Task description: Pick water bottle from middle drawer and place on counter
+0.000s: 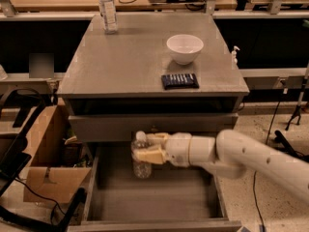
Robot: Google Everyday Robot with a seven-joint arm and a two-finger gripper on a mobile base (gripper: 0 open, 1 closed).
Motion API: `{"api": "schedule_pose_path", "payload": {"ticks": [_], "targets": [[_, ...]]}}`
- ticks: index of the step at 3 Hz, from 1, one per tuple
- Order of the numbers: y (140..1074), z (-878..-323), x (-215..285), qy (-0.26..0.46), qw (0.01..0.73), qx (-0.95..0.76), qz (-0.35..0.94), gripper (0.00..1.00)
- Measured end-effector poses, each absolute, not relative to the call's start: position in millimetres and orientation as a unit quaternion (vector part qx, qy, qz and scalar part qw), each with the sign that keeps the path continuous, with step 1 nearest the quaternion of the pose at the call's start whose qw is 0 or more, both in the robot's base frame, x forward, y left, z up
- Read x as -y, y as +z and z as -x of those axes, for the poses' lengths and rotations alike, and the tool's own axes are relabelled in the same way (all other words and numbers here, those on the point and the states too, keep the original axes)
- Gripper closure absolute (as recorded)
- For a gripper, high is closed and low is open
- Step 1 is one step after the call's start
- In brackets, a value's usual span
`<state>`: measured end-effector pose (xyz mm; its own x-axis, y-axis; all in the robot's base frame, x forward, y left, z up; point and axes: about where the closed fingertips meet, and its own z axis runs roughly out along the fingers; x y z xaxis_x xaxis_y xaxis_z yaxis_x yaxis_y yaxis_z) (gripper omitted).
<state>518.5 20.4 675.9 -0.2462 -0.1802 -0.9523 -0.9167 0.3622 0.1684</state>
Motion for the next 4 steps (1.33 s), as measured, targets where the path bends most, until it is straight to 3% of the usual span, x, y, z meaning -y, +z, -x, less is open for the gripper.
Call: {"api": "schedule_pose_path", "payload": {"ticks": [1,2,4], "targets": [[773.1,-543.7,-24.9,0.38,0.464,-0.685,0.414,1.0],[913.6,-572.1,-37.8,0.319,0.49,-0.683,0.437,1.0],[1056.0,-631.3,-51.3,0.269,0.543,-0.685,0.404,1.0]]}}
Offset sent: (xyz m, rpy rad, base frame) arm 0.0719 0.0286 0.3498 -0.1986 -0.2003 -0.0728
